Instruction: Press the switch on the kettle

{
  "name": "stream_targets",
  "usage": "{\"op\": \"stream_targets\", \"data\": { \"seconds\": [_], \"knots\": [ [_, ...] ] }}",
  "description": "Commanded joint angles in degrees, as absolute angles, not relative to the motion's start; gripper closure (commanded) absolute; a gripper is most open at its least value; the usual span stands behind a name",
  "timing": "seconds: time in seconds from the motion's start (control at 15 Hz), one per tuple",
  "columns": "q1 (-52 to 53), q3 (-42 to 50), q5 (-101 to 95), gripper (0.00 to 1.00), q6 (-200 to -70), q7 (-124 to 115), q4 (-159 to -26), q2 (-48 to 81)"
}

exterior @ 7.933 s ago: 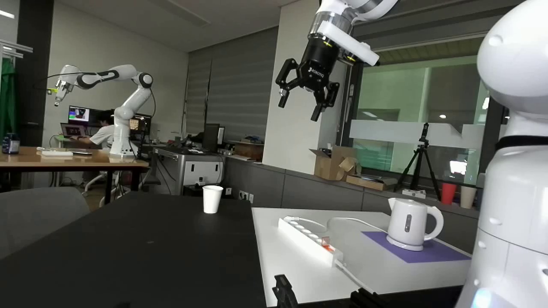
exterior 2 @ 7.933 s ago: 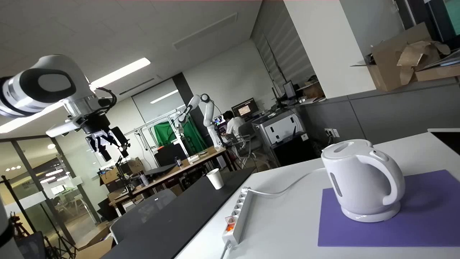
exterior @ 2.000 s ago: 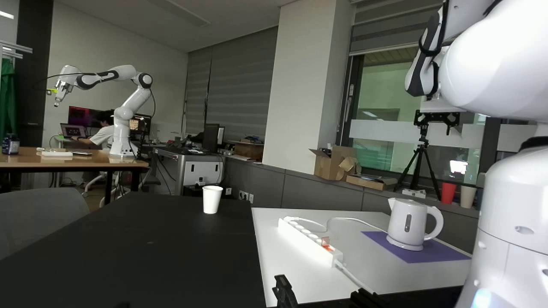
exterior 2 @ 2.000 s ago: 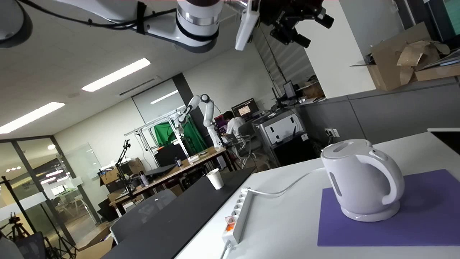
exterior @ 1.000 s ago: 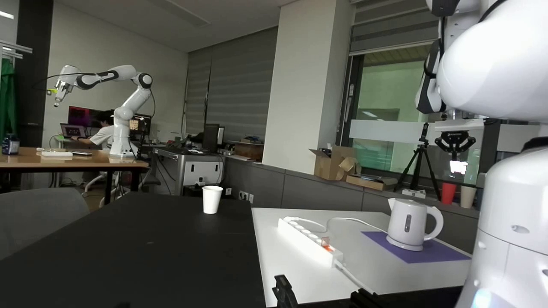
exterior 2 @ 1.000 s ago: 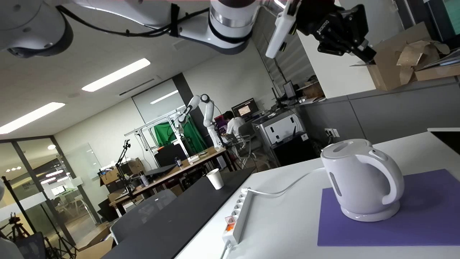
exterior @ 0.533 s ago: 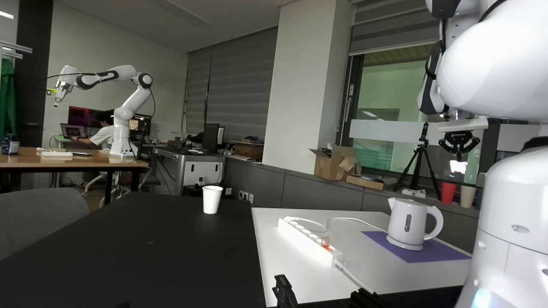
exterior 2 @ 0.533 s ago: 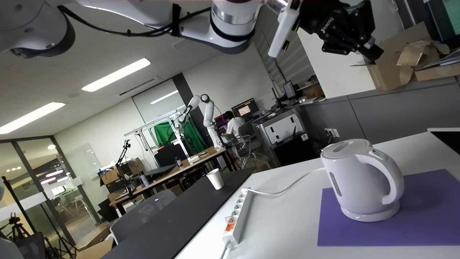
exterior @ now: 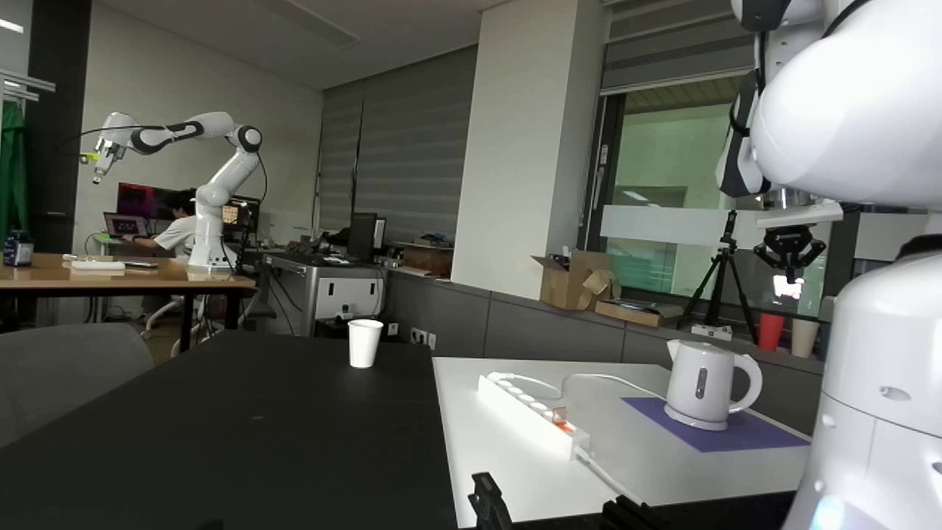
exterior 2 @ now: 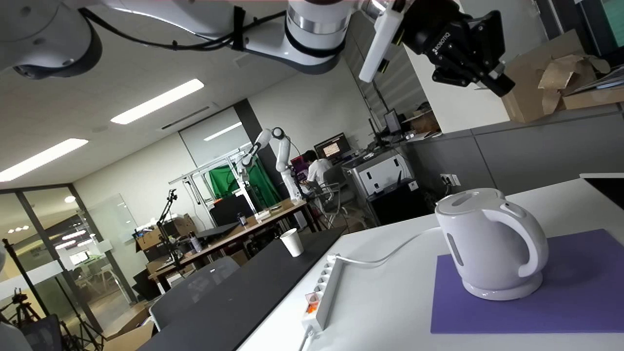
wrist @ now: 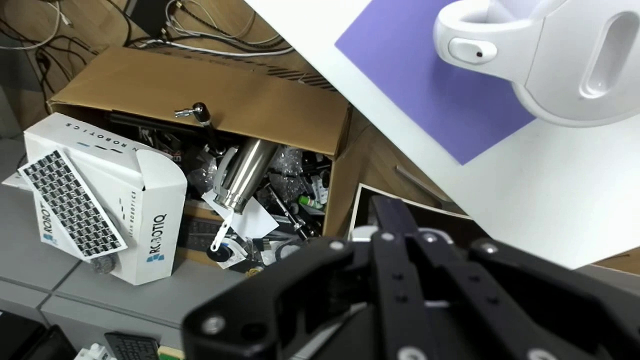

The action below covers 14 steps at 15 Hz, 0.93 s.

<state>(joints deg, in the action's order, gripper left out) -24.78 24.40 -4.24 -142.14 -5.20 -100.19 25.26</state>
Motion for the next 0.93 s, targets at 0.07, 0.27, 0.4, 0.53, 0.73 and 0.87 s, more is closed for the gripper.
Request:
{"op": "stream_targets", "data": {
  "seconds": [0.07,0.27,0.4,0.53,0.73,0.87],
  "knots": [
    [-25.23,23.89,-4.73,0.99,-141.24,-4.90,-99.82,25.41],
    [-25.22,23.84,-4.72,0.99,-141.28,-4.88,-99.92,25.43],
    [-25.22,23.83,-4.72,0.99,-141.29,-4.87,-99.92,25.44],
    [-25.22,23.83,-4.72,0.99,-141.29,-4.87,-99.92,25.44],
    [-25.20,23.79,-5.23,1.00,-141.27,-4.01,-100.25,25.41],
    [-25.13,23.51,-5.42,1.00,-141.53,-2.94,-101.23,25.57]
  ]
}}
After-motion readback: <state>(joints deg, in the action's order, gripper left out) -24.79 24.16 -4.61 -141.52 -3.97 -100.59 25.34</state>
